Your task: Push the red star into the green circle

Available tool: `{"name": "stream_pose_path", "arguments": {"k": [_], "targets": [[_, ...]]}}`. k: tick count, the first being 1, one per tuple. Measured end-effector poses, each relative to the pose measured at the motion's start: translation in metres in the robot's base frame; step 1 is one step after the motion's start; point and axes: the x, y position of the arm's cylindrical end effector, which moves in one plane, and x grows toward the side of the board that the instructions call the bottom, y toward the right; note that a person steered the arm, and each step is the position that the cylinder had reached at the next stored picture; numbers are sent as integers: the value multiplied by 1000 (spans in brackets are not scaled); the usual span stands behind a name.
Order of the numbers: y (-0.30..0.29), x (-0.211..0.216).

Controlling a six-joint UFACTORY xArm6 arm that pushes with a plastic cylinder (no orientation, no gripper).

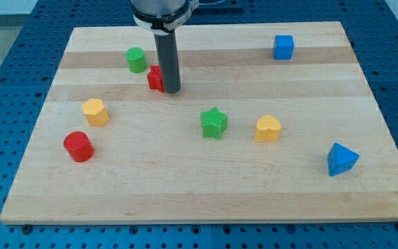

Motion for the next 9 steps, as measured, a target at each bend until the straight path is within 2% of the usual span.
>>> {"name": "stream_pose_path", "arguments": {"k": [1,3,4,5,7,9], "targets": [[47,-9],[-11,-10],[-9,-12],[17,-23],[-25,-25],[-37,-25]]}}
